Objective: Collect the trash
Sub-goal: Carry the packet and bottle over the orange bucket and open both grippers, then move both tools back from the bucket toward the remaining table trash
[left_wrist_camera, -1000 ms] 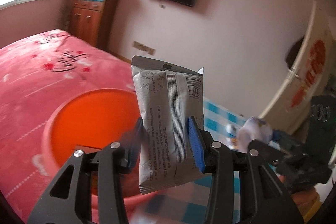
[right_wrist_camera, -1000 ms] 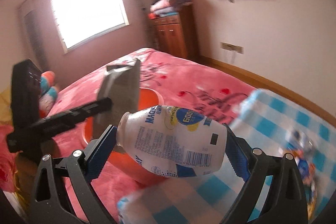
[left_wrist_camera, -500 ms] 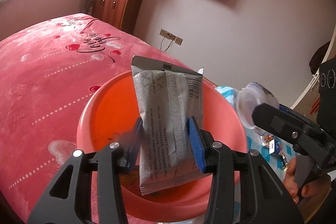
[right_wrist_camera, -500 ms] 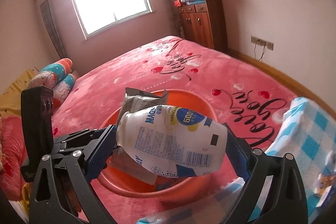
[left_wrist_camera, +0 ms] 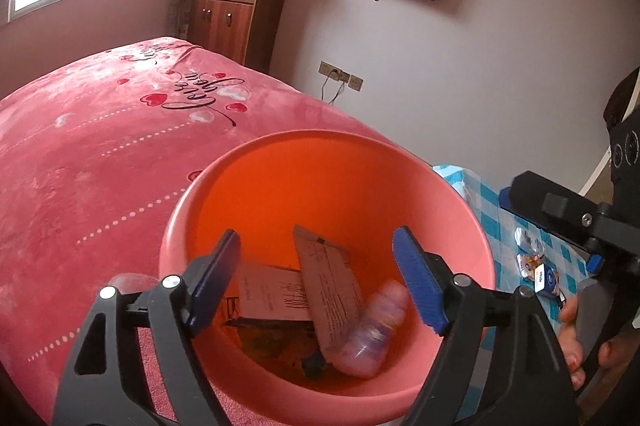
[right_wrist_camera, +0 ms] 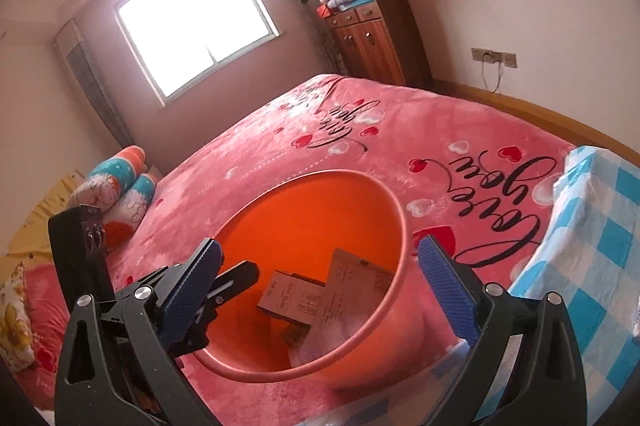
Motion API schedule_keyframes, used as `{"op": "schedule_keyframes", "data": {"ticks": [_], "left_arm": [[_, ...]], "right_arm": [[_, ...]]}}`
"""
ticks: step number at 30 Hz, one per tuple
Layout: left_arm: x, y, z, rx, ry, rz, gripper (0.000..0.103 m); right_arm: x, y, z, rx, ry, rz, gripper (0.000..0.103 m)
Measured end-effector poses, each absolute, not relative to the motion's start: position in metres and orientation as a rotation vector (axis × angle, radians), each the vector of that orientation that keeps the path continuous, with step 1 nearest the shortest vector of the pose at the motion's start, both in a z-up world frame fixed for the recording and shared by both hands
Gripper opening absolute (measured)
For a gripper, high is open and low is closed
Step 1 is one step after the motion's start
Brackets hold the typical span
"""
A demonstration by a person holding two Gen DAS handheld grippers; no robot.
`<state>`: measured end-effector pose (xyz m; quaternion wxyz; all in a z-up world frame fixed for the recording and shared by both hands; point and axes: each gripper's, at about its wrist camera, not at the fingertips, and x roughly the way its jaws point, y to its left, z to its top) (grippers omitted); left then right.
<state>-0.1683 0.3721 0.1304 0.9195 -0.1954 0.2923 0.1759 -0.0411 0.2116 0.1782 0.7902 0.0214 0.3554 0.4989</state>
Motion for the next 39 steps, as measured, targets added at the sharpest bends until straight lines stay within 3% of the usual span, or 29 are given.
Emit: {"op": "schedule_keyframes", "data": {"ticks": [11,39], "left_arm": [[-0.174,0.359,0.139,-0.354,0.515,0.337,0.087],[-0.172,0.276,0.162,-0.193,0.491,0.194,0.089]], "right_arm": [[-0.058,0.169,0.166,0.029,0.724,0.924,0.097],[-0.106,0.035,0.119,0.104,0.702,0.667,0.097]]}}
